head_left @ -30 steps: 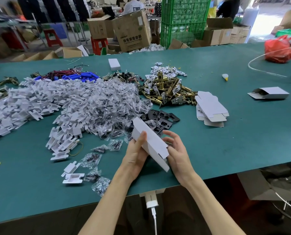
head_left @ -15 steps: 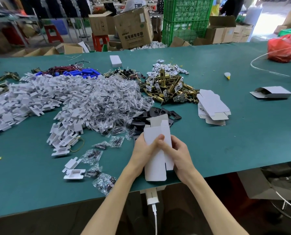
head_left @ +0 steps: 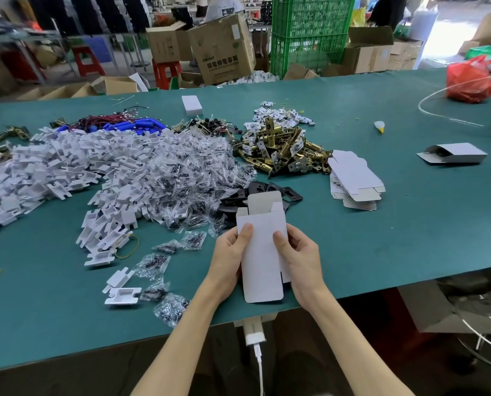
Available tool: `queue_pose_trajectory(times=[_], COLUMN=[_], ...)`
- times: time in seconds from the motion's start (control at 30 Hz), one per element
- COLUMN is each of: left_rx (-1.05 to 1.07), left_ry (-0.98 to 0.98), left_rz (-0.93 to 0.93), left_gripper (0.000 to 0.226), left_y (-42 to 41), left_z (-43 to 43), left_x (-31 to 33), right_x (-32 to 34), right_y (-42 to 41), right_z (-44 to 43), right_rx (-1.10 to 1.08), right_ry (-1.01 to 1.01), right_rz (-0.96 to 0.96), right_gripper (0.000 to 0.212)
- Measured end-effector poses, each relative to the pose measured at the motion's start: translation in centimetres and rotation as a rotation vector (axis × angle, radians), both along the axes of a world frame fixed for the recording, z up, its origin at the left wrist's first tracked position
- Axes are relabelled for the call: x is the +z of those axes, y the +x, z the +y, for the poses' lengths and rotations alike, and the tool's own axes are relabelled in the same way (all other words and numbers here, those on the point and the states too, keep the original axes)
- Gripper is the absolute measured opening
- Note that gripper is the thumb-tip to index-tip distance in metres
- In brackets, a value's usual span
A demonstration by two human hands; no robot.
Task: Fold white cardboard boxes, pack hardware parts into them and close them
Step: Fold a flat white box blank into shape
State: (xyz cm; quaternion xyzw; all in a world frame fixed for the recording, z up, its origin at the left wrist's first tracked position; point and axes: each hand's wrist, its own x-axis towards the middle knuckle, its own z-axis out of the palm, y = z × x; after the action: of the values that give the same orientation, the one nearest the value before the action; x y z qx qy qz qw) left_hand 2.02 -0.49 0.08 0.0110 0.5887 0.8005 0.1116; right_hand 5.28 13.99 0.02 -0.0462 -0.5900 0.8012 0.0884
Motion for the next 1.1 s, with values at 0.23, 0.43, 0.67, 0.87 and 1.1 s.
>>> queue_pose_trajectory(times=[0.23, 0.43, 0.67, 0.87, 1.1], left_rx=[0.04, -0.048, 0.077, 0.101, -0.007], left_ry=[-0.025, -0.056, -0.119, -0.089, -0.116], left_rz=[0.014, 0.05, 0.069, 0.112, 0.18], left_gripper=[0.03, 0.032, 0.016, 0.037, 0.056], left_y=[0.0, 0.2, 0.0, -0.1, 0.6], left_z=[0.2, 0.1, -0.2, -0.8, -0.8], left_x=[-0.2, 0.0, -0.4, 0.4, 0.8], right_x=[-0.4, -0.9, -0.4, -0.3, 0.6], right_y=[0.0, -0.2, 0.0, -0.1, 0.2], right_z=[0.3, 0.3, 0.1, 0.0, -0.3], right_rx=[0.007, -0.157, -0.09, -0.053, -0.003], right_ry=[0.003, -0.007, 0.018, 0.044, 0.152], right_rz=[0.001, -0.001, 0.035, 0.015, 0.046], right_gripper=[0.014, 0.013, 0.017, 0.046, 0.043])
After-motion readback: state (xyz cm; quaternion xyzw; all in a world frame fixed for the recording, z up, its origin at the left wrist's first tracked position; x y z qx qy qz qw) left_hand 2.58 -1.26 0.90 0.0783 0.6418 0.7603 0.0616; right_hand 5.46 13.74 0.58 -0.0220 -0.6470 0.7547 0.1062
